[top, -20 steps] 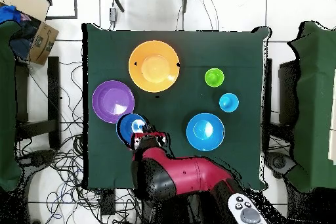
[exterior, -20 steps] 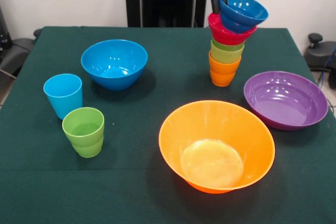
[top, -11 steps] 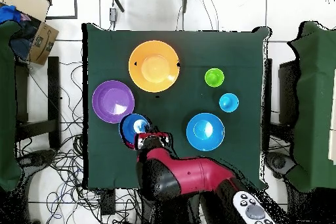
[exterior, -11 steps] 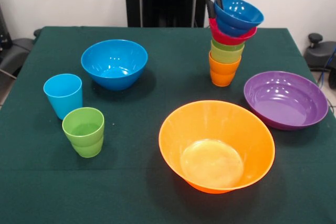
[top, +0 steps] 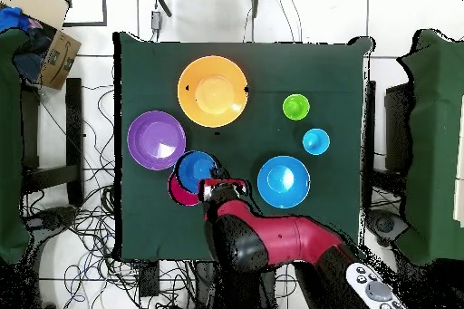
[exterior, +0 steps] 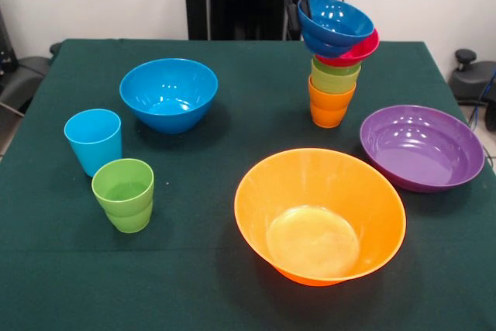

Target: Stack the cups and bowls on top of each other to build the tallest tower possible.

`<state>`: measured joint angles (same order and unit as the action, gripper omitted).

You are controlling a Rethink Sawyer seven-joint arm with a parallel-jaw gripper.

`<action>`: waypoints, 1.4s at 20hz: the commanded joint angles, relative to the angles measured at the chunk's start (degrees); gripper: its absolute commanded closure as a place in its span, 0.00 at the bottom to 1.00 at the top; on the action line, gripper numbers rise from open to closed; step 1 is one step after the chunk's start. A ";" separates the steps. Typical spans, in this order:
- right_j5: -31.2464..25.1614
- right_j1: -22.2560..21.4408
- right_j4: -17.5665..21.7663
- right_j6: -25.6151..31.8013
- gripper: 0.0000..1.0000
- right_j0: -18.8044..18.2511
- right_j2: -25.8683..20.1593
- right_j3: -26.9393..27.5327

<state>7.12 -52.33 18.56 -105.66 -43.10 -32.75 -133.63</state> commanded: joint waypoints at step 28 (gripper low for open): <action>-6.55 -0.45 2.08 -4.44 1.00 0.37 -4.28 -7.06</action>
<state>7.10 -54.37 18.56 -105.66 -44.60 -37.44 -137.75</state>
